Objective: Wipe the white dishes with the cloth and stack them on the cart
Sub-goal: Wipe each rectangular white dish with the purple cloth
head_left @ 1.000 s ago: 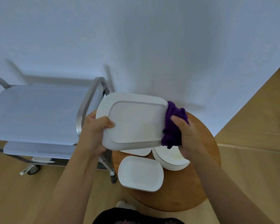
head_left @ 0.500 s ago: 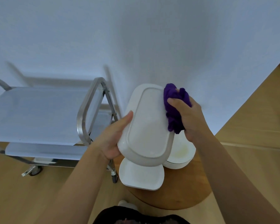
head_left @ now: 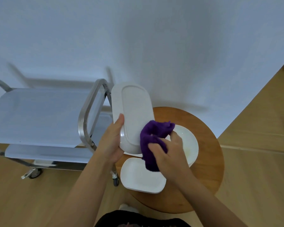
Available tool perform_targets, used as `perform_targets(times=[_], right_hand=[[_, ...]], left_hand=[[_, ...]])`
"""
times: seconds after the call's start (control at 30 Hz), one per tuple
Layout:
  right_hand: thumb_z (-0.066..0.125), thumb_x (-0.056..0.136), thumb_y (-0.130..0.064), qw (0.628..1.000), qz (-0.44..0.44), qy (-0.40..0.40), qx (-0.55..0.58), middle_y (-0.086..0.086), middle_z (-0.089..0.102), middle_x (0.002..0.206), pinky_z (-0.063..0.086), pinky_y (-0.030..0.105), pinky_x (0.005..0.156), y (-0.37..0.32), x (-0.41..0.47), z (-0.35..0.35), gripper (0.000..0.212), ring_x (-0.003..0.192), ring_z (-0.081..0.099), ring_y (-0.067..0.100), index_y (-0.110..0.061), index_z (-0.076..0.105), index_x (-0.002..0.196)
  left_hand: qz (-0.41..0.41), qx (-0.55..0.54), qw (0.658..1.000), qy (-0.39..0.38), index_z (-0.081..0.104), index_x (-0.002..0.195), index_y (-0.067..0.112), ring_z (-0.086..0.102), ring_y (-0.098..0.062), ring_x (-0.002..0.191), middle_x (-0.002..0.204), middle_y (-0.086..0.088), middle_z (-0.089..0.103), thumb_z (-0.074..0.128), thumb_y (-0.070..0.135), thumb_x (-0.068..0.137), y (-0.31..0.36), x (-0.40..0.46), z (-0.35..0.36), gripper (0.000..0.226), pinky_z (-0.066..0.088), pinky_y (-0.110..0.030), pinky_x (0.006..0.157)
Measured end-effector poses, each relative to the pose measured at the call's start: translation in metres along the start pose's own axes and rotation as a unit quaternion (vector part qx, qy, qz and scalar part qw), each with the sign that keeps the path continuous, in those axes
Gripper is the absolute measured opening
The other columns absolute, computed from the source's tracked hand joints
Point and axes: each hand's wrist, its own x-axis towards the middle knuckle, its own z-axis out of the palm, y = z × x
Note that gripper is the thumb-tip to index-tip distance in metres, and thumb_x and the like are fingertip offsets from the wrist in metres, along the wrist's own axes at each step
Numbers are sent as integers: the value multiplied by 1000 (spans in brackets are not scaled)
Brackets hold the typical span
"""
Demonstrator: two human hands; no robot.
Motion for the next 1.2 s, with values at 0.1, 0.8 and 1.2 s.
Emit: perform_targets(times=[0.1, 0.8, 1.2], right_hand=[[56, 82, -34, 993, -29, 117, -19, -2, 43, 118, 49, 21, 76, -18, 11, -22, 11, 105, 50, 18, -43, 59, 77], [48, 93, -23, 972, -222, -52, -54, 0, 60, 110, 49, 13, 73, -8, 26, 29, 36, 96, 54, 8, -12, 55, 126], [54, 83, -19, 908, -306, 6, -285, 8, 69, 109, 53, 27, 86, 86, -17, 18, 35, 106, 64, 27, -3, 68, 110]], left_hand=[[-15, 38, 999, -20, 58, 124, 17, 67, -25, 105, 115, -8, 70, 45, 41, 88, 2, -1, -9, 45, 56, -39, 84], [18, -28, 993, 114, 66, 107, 16, 71, -23, 86, 88, -8, 74, 43, 47, 96, -7, 15, 7, 41, 58, -36, 72], [-138, -246, 938, 201, 48, 133, 15, 64, -36, 100, 118, -18, 64, 45, 47, 96, -49, 25, -22, 49, 57, -47, 62]])
